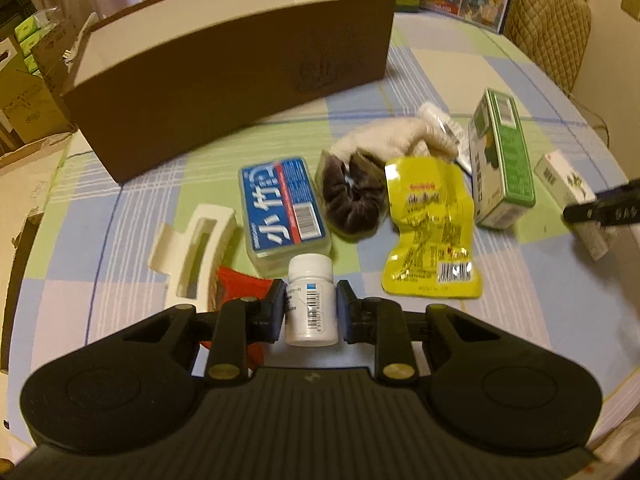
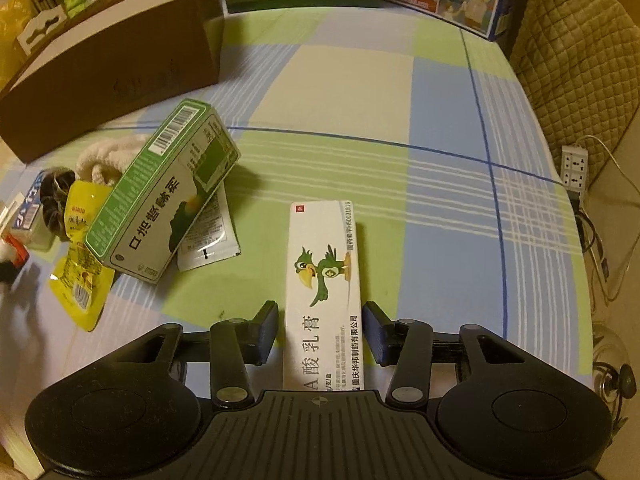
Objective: Organize objects
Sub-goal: 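Carry both held items into the brown box and open both tools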
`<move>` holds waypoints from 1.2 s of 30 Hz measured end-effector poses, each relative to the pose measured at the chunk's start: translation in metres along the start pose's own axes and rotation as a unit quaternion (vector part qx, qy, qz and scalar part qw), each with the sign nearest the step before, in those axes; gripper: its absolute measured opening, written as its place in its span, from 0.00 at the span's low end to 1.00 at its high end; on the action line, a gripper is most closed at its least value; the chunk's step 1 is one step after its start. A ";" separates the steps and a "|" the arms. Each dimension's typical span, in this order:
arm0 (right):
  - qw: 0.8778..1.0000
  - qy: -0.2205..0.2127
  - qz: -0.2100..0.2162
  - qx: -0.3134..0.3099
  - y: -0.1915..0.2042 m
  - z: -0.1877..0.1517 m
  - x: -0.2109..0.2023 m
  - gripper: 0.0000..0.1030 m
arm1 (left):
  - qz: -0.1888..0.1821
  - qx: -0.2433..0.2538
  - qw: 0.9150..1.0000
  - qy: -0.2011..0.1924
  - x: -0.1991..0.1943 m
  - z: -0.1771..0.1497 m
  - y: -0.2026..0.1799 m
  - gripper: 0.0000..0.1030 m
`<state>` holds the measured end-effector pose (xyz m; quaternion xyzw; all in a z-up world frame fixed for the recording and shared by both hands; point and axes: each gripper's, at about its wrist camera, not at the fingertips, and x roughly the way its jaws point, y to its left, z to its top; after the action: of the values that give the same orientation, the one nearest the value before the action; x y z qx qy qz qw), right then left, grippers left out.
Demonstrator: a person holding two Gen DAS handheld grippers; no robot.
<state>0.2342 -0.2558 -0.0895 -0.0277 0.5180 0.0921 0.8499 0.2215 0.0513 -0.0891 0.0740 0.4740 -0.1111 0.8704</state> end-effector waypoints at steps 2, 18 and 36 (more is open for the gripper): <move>1.000 -0.001 -0.005 -0.011 0.001 0.001 0.000 0.34 | -0.001 -0.007 1.000 -0.008 -0.005 0.005 0.004 0.22; 0.992 -0.111 0.059 -0.002 0.025 0.093 -0.066 0.34 | 0.008 -0.055 0.994 -0.093 -0.035 0.079 0.056 0.22; 0.970 -0.158 0.175 -0.058 0.165 0.255 -0.012 0.34 | 0.032 -0.112 0.987 -0.112 0.012 0.205 0.120 0.22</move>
<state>0.4219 -0.0595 0.0471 0.0291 0.3676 0.2728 0.8886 0.4252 0.1172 0.0143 -0.0222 0.3801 -0.0371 0.9239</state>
